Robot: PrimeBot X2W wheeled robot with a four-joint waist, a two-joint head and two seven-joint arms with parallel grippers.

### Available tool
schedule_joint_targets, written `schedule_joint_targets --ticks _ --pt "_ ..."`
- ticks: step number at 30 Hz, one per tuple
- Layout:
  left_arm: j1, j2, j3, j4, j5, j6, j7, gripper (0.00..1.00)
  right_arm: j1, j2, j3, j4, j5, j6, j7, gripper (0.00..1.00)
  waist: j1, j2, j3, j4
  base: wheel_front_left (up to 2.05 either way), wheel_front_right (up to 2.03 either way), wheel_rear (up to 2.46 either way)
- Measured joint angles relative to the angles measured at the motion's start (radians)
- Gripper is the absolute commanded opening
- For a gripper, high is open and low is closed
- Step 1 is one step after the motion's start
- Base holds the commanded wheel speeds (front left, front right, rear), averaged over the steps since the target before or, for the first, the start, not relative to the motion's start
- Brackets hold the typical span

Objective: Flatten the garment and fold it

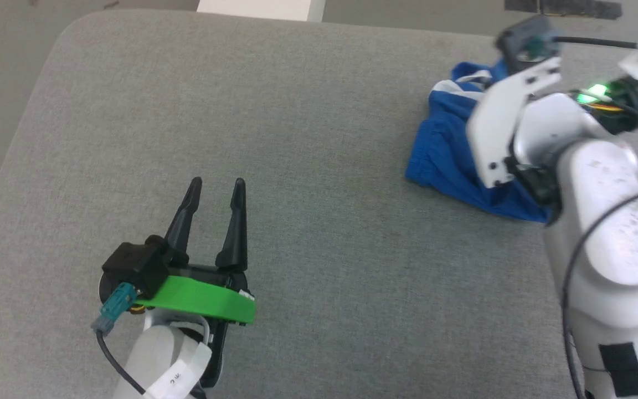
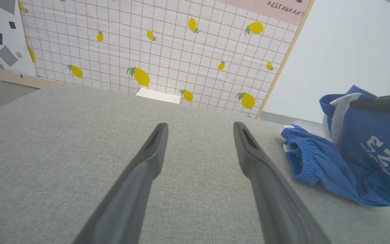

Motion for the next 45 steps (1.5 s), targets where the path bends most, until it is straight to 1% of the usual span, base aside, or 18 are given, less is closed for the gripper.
schedule_joint_targets --ticks 5,14,18,22,23,24,25,29,32,34,38,45 --pt "-0.013 0.0 -0.012 -0.005 -0.007 0.001 0.0 1.0 -0.067 0.008 0.091 0.109 -0.007 0.0 -0.009 0.0 0.0 0.0 0.03 0.021 0.0 0.0 0.0" --pt "-0.04 0.0 -0.026 -0.014 -0.019 0.003 0.0 1.0 -0.137 0.013 0.171 0.339 -0.003 0.0 -0.046 0.0 0.0001 0.0 0.089 0.058 0.0 0.0 0.0" --pt "-0.045 0.0 -0.027 -0.016 -0.019 0.006 0.0 1.0 -0.16 0.015 0.203 0.409 0.02 0.0 -0.059 0.0 0.0001 0.0 0.107 0.068 0.0 0.0 0.0" --pt "-0.046 0.0 -0.026 -0.016 -0.019 0.007 0.0 1.0 -0.178 0.016 0.245 0.46 0.073 0.0 -0.062 0.0 0.0001 0.0 0.108 0.068 0.0 0.0 0.0" --pt "-0.046 0.0 -0.026 -0.016 -0.019 0.01 0.0 1.0 -0.18 0.016 0.26 0.466 0.092 0.0 -0.062 0.35 0.0001 0.0 0.105 0.067 0.0 0.0 0.0" --pt "-0.046 0.0 -0.026 -0.016 -0.019 0.011 0.0 1.0 -0.18 0.015 0.272 0.47 0.11 0.0 -0.062 0.84 0.0001 0.0 0.103 0.065 0.0 0.0 0.0" --pt "-0.046 0.0 -0.025 -0.015 -0.019 0.011 0.0 1.0 -0.18 0.014 0.287 0.472 0.133 0.0 -0.065 1.0 0.0001 0.0 0.099 0.063 0.0 0.0 0.0" --pt "-0.045 0.0 -0.018 -0.011 -0.017 0.011 0.0 1.0 -0.173 0.005 0.321 0.447 0.215 0.0 -0.11 1.0 0.0001 0.0 0.077 0.052 0.0 0.0 0.0" --pt "-0.04 0.0 -0.009 -0.009 -0.011 0.011 0.0 1.0 -0.162 -0.015 0.313 0.388 0.251 0.0 -0.176 1.0 0.0 0.0 0.056 0.04 0.0 0.0 0.0" --pt "-0.035 0.0 -0.003 -0.006 -0.008 0.011 0.0 1.0 -0.147 -0.028 0.29 0.343 0.265 0.0 -0.235 1.0 0.0001 0.0 0.04 0.031 0.0 0.0 0.0" --pt "-0.016 0.0 0.01 -0.003 -0.004 0.01 0.0 1.0 -0.091 -0.042 0.207 0.251 0.268 0.0 -0.375 1.0 0.0 0.0 0.003 0.009 0.0 0.0 0.0" --pt "0.018 0.0 0.026 -0.002 -0.001 0.01 0.0 1.0 0.066 -0.024 -0.01 0.111 0.225 0.0 -0.655 1.0 0.0 0.0 -0.062 -0.034 0.0 0.0 0.0"
